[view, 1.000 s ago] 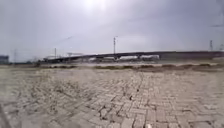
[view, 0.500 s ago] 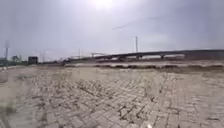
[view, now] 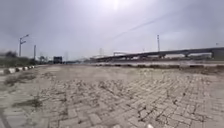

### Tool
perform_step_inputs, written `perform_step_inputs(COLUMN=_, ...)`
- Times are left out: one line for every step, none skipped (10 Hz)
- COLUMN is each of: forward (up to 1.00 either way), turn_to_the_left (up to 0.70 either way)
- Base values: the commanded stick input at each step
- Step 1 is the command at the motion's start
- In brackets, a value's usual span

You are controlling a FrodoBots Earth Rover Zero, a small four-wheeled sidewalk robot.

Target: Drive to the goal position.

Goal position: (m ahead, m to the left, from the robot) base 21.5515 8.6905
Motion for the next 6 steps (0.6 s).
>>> perform_step_inputs(forward=0.00, turn_to_the_left=1.00)
perform_step_inputs(forward=0.00, turn_to_the_left=1.00)
perform_step_inputs(forward=0.00, turn_to_the_left=1.00)
perform_step_inputs(forward=0.00, turn_to_the_left=1.00)
perform_step_inputs(forward=0.00, turn_to_the_left=0.68)
perform_step_inputs(forward=0.00, turn_to_the_left=0.26)
